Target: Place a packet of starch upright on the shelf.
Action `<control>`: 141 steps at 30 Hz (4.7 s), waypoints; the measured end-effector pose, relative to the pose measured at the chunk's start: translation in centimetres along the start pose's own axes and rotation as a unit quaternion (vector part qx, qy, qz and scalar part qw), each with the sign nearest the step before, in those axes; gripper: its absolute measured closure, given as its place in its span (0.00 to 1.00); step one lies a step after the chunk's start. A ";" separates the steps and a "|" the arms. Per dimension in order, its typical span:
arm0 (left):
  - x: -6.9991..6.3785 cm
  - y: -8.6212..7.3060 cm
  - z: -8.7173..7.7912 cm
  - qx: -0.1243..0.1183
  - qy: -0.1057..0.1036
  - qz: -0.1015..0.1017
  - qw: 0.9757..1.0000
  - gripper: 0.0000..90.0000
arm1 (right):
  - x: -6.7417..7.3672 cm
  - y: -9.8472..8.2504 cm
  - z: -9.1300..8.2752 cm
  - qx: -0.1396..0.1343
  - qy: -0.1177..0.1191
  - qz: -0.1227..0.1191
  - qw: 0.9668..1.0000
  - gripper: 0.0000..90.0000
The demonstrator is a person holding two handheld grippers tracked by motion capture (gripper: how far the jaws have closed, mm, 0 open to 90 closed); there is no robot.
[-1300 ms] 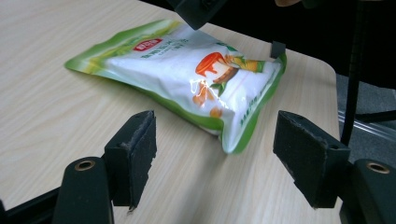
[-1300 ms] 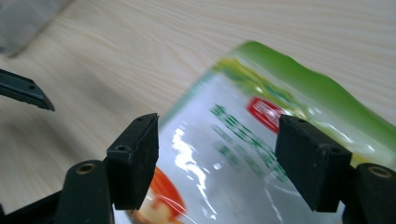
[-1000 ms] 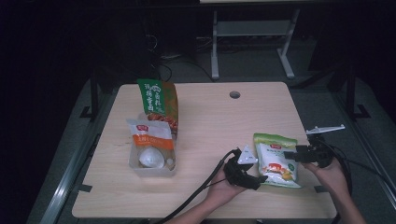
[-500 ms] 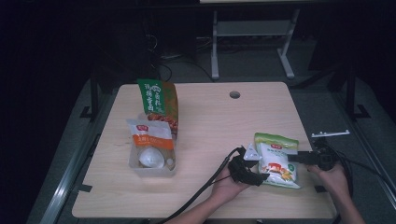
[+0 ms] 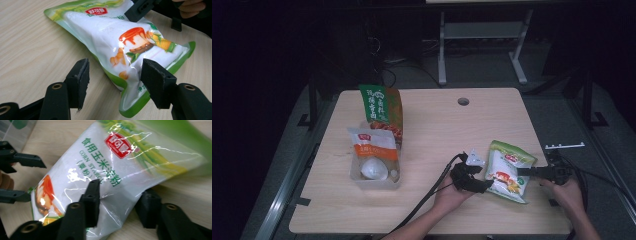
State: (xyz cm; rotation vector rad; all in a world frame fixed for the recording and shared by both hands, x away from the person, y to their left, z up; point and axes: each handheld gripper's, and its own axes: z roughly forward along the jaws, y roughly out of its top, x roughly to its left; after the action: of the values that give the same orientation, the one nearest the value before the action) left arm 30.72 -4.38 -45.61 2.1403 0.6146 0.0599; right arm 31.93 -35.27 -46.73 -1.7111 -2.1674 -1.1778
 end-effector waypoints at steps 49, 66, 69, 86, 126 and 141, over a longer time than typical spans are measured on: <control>4.2 -1.9 -6.9 -0.088 -0.039 -0.068 0.993 0.83 | 13.3 1.8 0.5 -0.071 0.029 -0.274 0.959 0.98; 3.1 -2.8 -8.2 -0.080 -0.005 -0.018 0.997 0.85 | 14.7 2.3 3.3 -0.007 0.042 -0.279 0.959 0.82; 3.1 -2.9 -8.4 -0.078 -0.005 -0.020 0.997 0.83 | 14.7 2.2 3.4 -0.006 0.038 -0.282 0.959 0.92; 2.2 -4.6 -10.6 -0.067 0.003 -0.012 0.998 0.62 | 15.7 2.1 2.6 -0.041 0.029 -0.290 0.956 0.98; 1.5 -5.3 -10.9 -0.052 0.021 0.002 0.998 0.68 | 17.9 2.0 3.4 -0.031 0.033 -0.348 0.936 0.88; 0.8 -6.5 -12.1 -0.050 0.014 0.011 0.999 0.64 | 18.8 3.3 4.6 -0.015 0.039 -0.315 0.948 0.97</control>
State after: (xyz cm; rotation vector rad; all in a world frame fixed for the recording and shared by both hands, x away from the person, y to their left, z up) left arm 25.60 8.20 -43.44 2.0515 0.5923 0.1295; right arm 29.91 -17.80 -38.06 -0.9608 -2.7472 -1.3709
